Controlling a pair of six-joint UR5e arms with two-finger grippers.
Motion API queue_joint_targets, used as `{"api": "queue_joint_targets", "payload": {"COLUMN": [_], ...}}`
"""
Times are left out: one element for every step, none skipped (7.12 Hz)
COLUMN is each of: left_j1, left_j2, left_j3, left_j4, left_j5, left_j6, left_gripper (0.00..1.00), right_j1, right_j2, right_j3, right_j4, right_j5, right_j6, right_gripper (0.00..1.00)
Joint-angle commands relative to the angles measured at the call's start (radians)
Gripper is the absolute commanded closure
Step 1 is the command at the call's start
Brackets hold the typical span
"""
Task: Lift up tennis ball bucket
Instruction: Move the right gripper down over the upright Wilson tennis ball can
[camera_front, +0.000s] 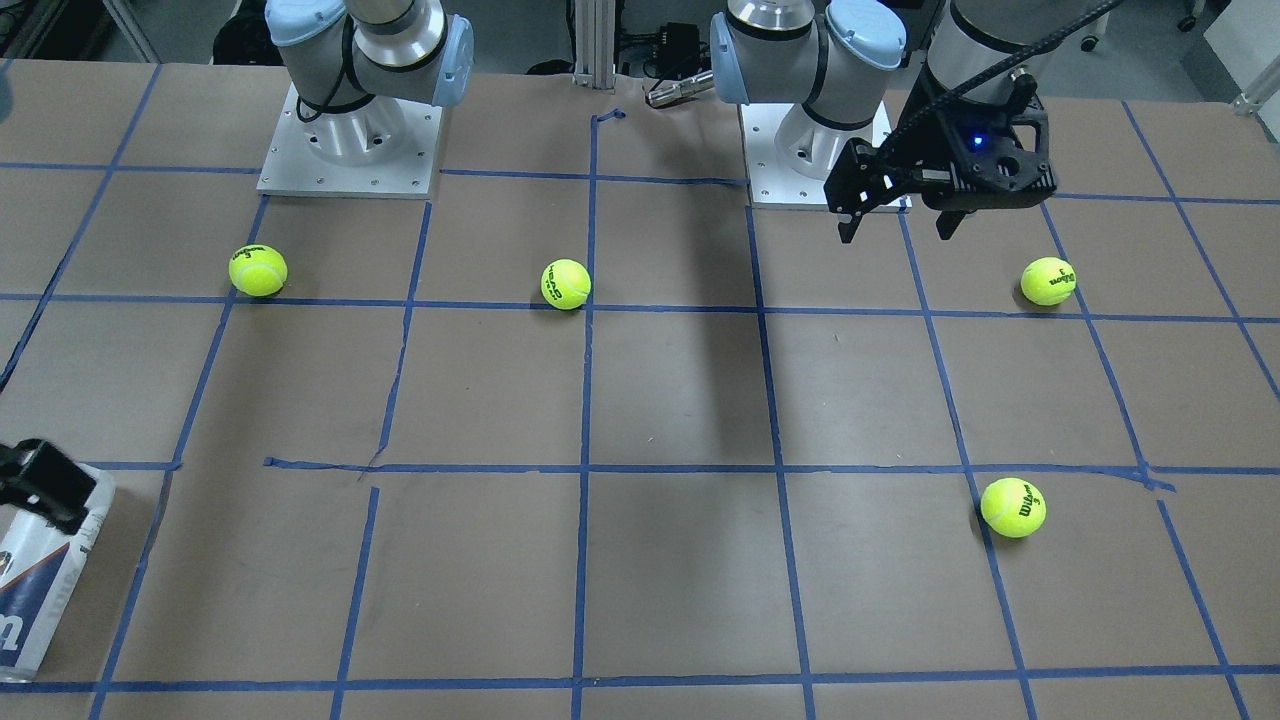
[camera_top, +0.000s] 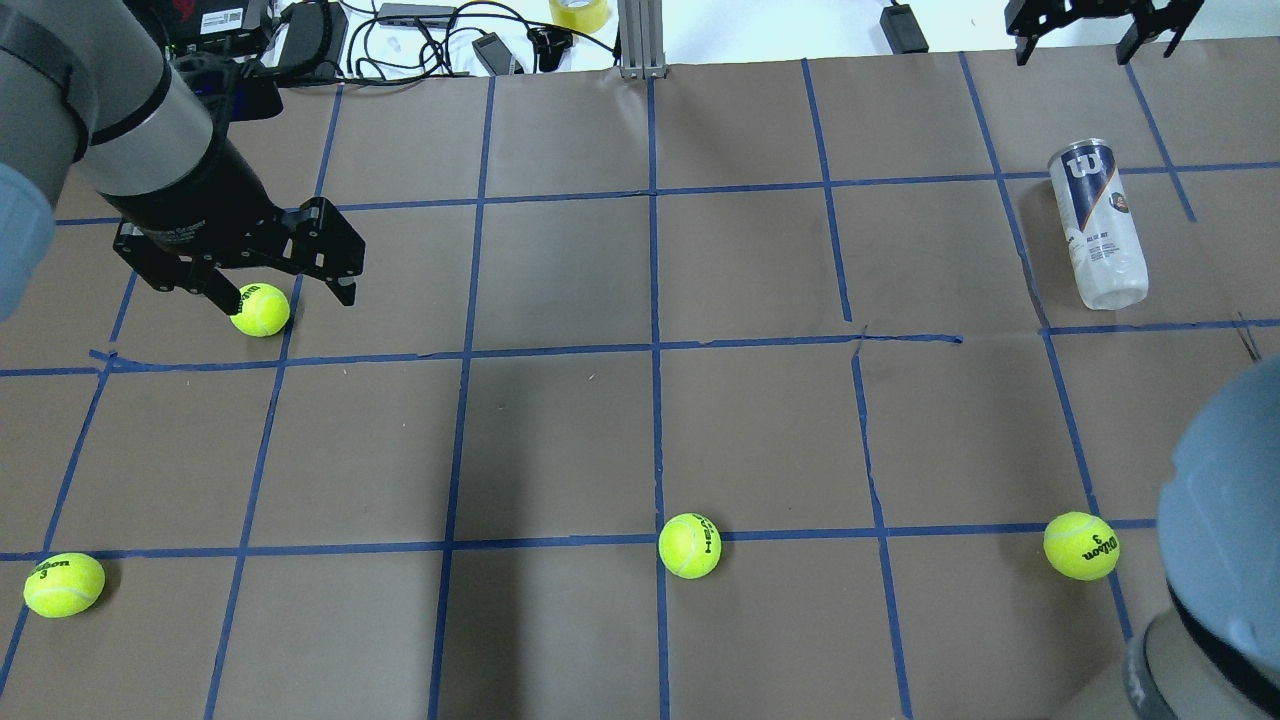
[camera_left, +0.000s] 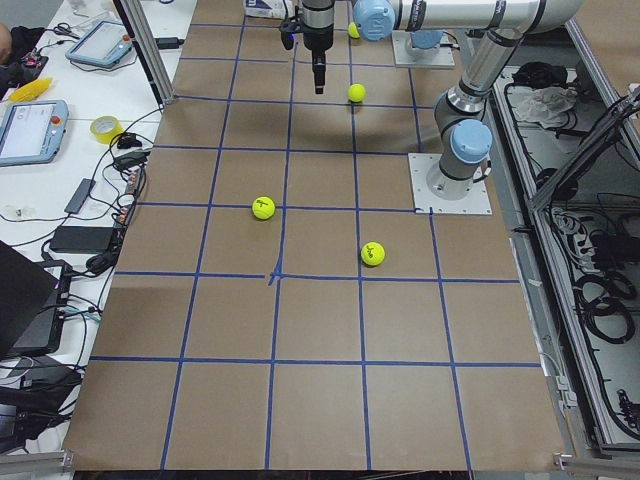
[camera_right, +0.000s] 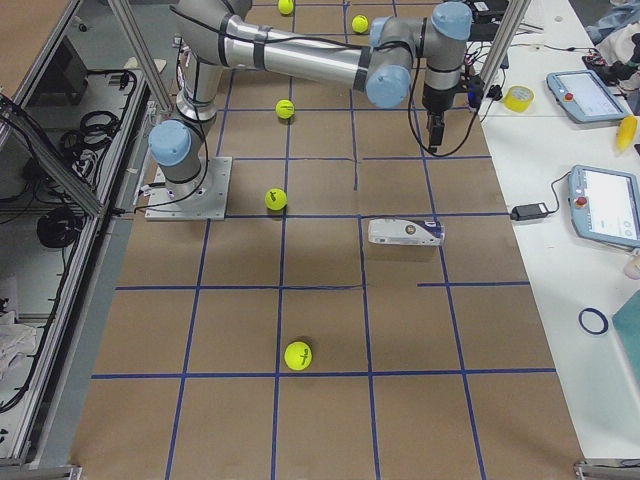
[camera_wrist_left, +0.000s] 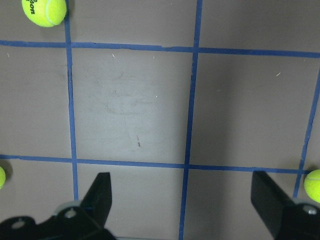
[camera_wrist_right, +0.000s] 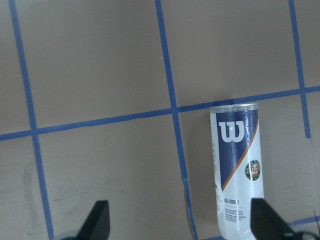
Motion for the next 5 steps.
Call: {"api": "queue_joint_targets", "payload": {"left_j1": [-0.001,0.002,-0.001,0.000,-0.001], "left_j2": [0.000,0.000,0.000,0.000,0.000], "left_j3": [-0.014,-0.014,-0.016,-0.016,-0.019], "left_j4": [-0.005,0.002,-0.001,0.001,-0.005], "left_j5": [-0.001,-0.001,-0.001,-0.003,-0.003], "left_j6": [-0.002,0.000,-0.005,-0.005,-0.017], "left_gripper": [0.00,0.00,0.00,0.00,0.00], "right_j1": [-0.064,-0.091,-0.122,-0.122,-0.122], "right_j2": [0.116,0.197,0.239,0.257,0.264], "right_j3": [-0.036,-0.042,-0.046,-0.036,-0.036], "right_j4": [-0.094,-0.194,-0.209,-0.227,-0.230], "right_j5": [-0.009,-0.008,0.002,0.002,0.003], "right_j6": [-0.058,-0.071,-0.071,-0.072,-0.103], "right_gripper": [0.00,0.00,0.00,0.00,0.00]}}
